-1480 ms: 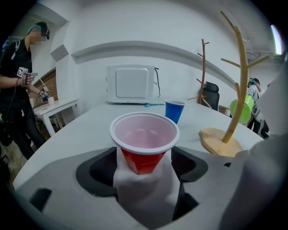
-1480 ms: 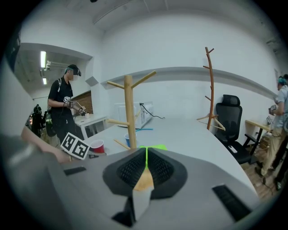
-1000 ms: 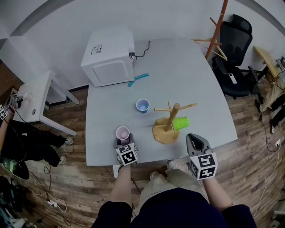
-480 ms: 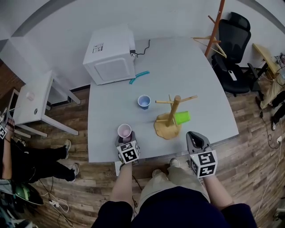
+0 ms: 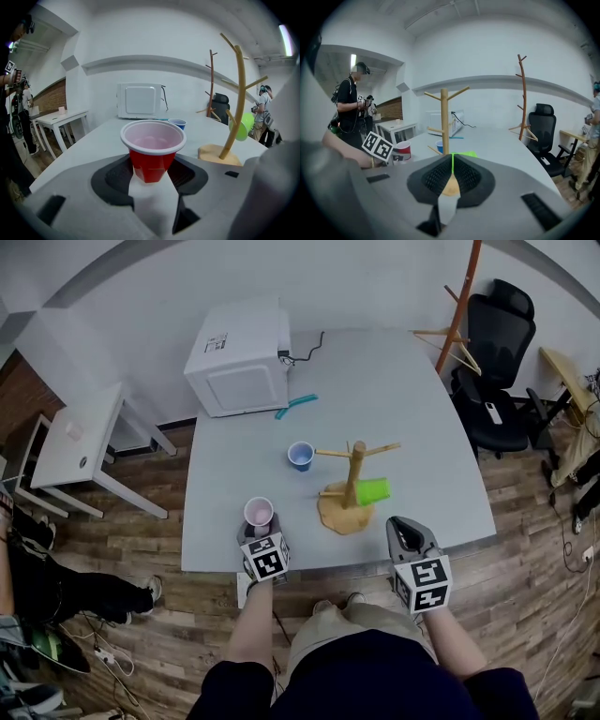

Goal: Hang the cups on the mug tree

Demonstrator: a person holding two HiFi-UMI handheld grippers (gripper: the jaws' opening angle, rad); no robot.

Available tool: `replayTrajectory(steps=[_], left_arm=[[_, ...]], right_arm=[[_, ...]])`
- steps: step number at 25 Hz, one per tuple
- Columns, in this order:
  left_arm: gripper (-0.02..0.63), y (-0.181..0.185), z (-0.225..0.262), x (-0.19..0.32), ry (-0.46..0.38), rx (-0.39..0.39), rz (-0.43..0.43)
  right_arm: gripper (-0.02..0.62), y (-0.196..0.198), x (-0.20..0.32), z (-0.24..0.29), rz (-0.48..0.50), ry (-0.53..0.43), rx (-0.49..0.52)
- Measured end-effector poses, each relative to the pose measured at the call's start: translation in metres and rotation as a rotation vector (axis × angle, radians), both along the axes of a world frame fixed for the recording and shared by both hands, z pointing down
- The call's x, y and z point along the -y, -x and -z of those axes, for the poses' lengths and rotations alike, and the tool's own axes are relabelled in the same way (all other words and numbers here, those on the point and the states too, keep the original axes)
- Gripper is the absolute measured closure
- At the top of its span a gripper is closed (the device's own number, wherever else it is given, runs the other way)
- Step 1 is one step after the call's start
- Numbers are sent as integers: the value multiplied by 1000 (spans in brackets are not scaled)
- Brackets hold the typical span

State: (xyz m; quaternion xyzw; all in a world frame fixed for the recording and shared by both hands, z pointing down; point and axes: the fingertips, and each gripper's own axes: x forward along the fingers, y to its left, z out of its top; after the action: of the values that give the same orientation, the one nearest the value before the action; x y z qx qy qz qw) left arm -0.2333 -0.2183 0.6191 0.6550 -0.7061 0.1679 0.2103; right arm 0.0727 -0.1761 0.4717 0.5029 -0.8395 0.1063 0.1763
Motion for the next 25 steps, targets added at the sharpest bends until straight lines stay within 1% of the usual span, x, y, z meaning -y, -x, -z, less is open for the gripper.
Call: replayTrajectory(steps=[5, 12, 16, 20, 25], left_arm=[[373, -7, 10, -2, -14, 23, 21], [373, -16, 30, 3, -43, 81, 10], [373, -23, 37, 6, -32, 106, -24], [373, -32, 39, 9, -9, 163, -72], [373, -54, 39, 17, 19, 240, -165]], right_arm=[[561, -10, 2, 4, 30, -10, 5], [561, -12, 3, 4, 70, -23, 26], [561, -13, 5, 4, 78, -31, 42], [561, -16, 3, 3, 81, -34, 49], [561, -22, 1, 3, 80, -41, 51]])
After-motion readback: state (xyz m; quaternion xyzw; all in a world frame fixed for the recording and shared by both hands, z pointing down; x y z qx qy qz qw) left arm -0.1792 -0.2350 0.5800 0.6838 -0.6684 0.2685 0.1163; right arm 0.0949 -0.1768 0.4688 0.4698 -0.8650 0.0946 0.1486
